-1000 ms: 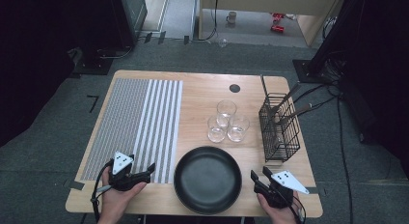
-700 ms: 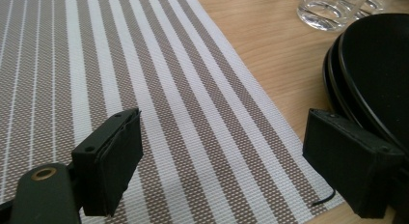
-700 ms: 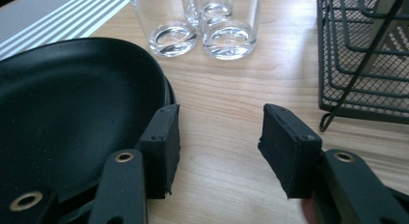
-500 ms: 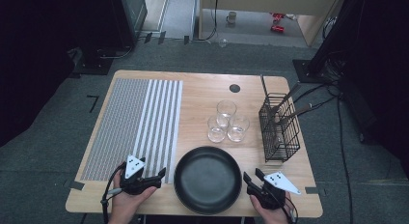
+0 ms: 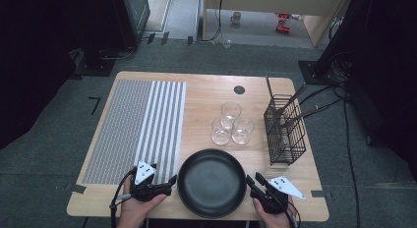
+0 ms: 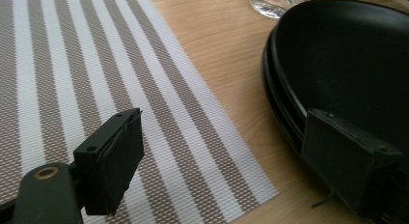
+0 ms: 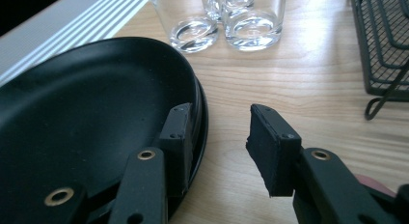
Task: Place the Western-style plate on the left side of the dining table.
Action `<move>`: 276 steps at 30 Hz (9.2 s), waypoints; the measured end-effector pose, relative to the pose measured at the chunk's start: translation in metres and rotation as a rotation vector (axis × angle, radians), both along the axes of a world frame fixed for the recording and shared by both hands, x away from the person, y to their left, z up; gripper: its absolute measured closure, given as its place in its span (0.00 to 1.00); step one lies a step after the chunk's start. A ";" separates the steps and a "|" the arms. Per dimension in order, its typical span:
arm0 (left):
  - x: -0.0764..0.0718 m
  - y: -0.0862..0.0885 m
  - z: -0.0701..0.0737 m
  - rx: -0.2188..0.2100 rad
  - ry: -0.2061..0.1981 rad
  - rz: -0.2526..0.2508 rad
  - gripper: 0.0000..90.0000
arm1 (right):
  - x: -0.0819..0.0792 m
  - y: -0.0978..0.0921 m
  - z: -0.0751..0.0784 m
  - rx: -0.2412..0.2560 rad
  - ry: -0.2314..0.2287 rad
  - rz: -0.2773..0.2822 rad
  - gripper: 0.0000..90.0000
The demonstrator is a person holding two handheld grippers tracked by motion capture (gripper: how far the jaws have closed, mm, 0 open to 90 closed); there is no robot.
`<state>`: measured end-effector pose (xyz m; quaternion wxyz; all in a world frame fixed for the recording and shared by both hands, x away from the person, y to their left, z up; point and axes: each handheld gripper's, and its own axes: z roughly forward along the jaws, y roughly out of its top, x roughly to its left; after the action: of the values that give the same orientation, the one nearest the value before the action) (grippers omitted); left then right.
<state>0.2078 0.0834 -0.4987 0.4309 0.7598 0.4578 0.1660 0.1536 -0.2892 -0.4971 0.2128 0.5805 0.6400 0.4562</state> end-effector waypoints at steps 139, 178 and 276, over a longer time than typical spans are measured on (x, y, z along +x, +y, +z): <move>-0.009 -0.009 0.003 -0.282 0.091 0.034 0.77 | -0.003 0.047 -0.013 0.228 0.057 -0.132 0.93; -0.005 -0.009 -0.004 -0.338 0.143 -0.042 0.74 | -0.007 0.047 -0.015 0.331 0.107 -0.166 0.87; 0.022 0.092 0.032 -0.446 0.082 0.054 0.80 | 0.066 0.124 0.037 0.386 0.064 0.034 0.92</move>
<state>0.2298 0.1749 -0.4667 0.5647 0.6393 0.5204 0.0414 0.2196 -0.1648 -0.4606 0.0693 0.6140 0.5566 0.5553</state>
